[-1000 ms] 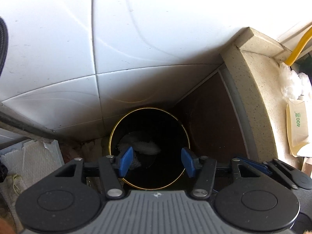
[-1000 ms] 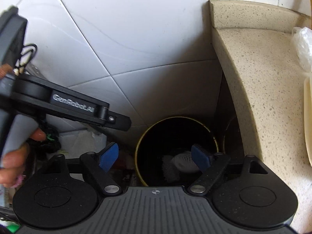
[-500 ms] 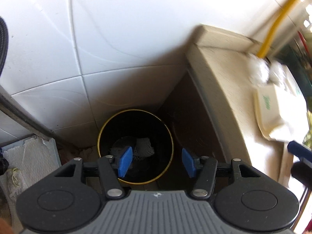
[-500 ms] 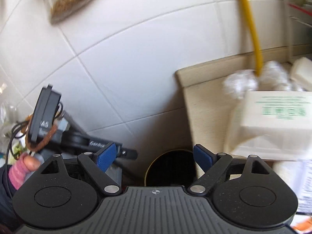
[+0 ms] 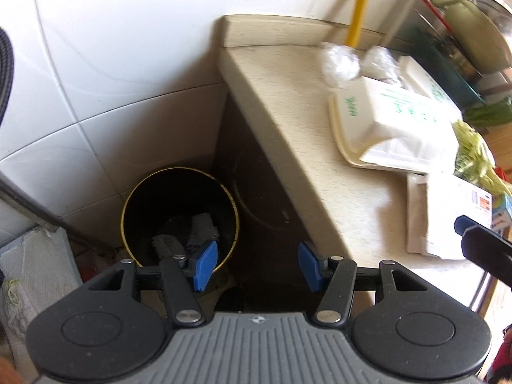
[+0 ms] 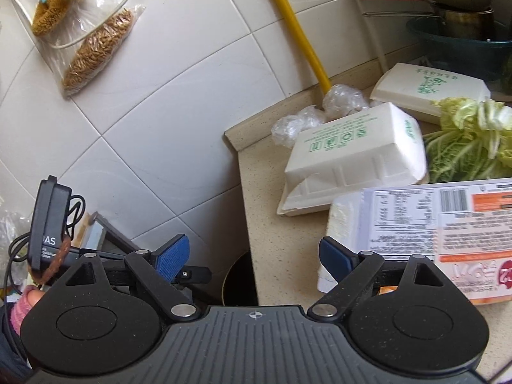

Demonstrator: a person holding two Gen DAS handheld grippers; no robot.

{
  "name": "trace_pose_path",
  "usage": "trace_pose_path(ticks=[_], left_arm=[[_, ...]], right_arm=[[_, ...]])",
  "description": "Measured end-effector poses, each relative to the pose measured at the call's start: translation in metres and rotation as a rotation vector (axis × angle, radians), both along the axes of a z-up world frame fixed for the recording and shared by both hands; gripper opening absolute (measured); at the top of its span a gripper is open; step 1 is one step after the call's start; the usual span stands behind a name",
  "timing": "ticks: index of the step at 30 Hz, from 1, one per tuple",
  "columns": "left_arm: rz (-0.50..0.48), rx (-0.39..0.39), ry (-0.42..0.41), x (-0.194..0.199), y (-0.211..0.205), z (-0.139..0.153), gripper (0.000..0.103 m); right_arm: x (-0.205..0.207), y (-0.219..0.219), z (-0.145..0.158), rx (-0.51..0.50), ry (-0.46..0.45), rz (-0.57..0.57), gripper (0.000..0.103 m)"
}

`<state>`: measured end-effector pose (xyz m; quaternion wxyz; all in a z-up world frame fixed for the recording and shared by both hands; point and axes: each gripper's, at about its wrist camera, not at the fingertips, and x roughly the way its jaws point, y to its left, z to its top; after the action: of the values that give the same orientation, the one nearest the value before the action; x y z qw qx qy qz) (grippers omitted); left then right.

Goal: Collect trash
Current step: 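Move both tools up toward the clear plastic bags by the yellow hose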

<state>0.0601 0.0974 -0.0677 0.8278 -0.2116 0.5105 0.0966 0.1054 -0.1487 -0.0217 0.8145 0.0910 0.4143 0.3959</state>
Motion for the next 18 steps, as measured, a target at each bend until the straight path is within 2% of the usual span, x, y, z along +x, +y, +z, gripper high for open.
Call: trace_pose_path(ticks=[8,18], left_arm=[[-0.055,0.045,-0.005,0.007,-0.027,0.010,0.053],[-0.066,0.044,0.001,0.011,-0.028,0.012,0.053]], right_arm=[[0.004,-0.025,0.003,0.028,-0.037,-0.046,0.094],[0.006,-0.029,0.005,0.031,-0.048,-0.068,0.094]])
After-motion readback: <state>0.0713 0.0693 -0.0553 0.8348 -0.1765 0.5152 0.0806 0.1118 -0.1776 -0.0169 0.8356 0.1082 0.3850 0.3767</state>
